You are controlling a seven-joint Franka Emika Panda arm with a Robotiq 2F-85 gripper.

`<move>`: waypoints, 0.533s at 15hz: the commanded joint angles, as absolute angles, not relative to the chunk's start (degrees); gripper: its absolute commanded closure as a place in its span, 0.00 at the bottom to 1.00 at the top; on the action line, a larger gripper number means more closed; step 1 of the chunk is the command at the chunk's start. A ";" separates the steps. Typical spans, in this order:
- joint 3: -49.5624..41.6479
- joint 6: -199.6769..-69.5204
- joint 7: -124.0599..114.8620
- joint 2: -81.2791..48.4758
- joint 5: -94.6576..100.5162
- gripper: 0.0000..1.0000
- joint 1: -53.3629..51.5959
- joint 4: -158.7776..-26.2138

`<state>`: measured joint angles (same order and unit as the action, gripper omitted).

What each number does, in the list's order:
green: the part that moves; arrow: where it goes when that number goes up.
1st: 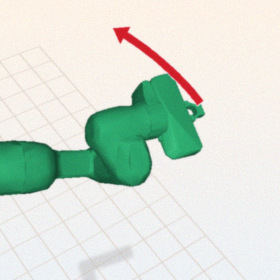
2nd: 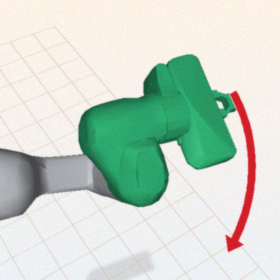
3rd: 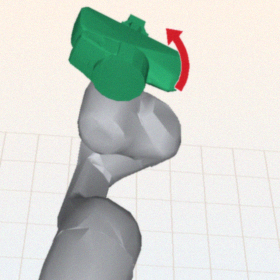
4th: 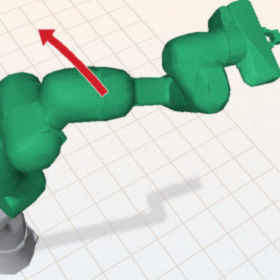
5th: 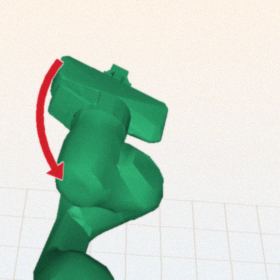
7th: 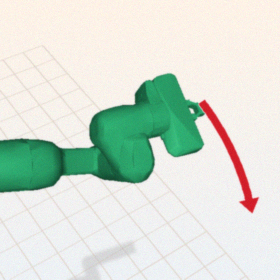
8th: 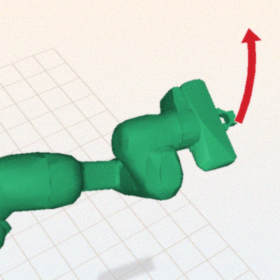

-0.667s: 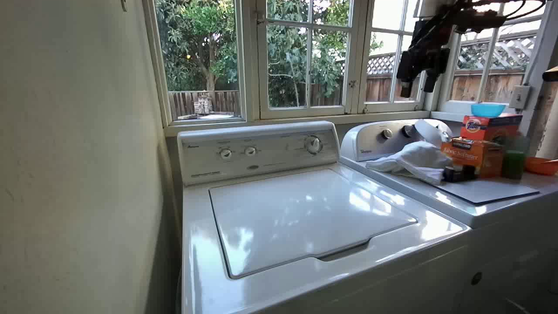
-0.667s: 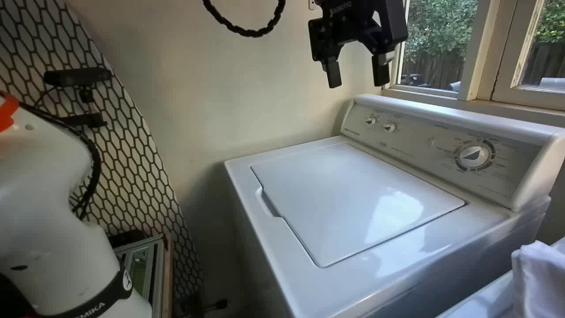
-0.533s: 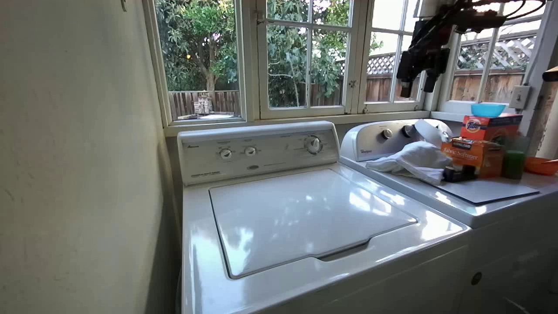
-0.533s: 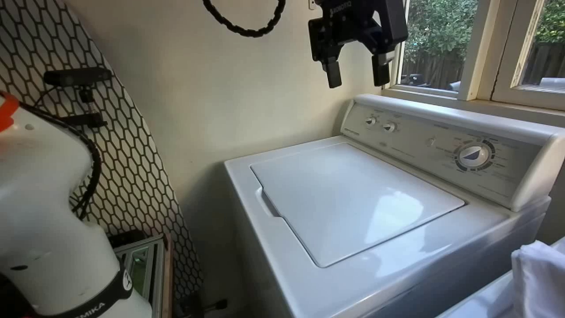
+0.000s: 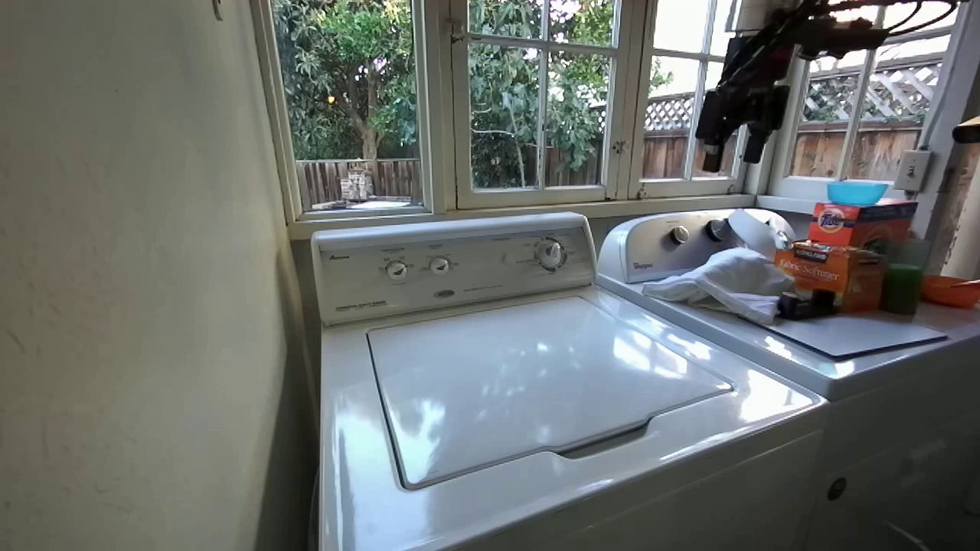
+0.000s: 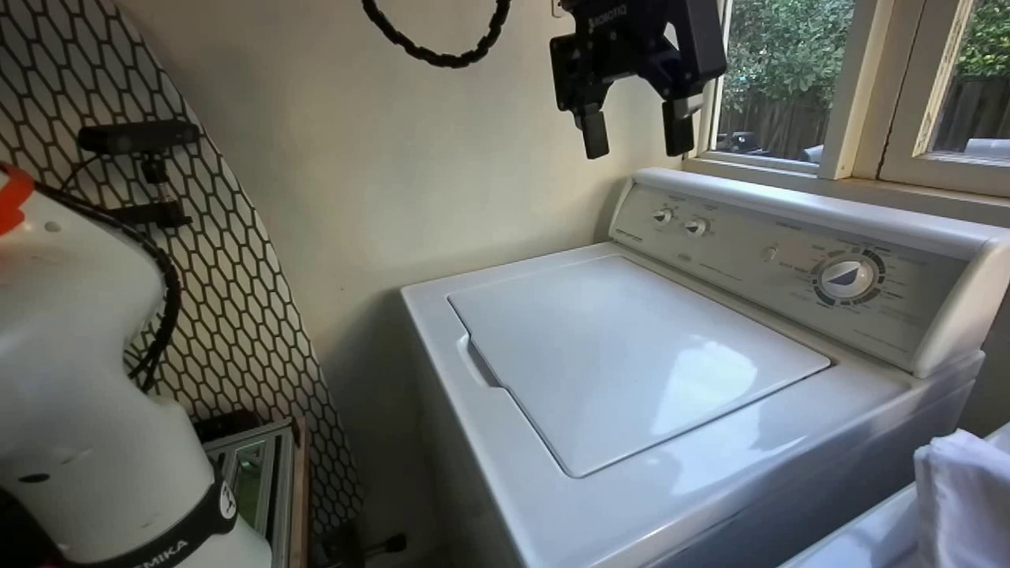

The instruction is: Open the washing machine on the left.

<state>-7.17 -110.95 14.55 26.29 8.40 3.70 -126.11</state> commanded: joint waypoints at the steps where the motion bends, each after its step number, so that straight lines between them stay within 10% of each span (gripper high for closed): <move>1: -6.21 -109.17 14.01 28.65 7.45 0.00 2.86 -129.38; 8: -2.31 -97.28 7.03 33.06 5.20 0.00 1.63 -135.28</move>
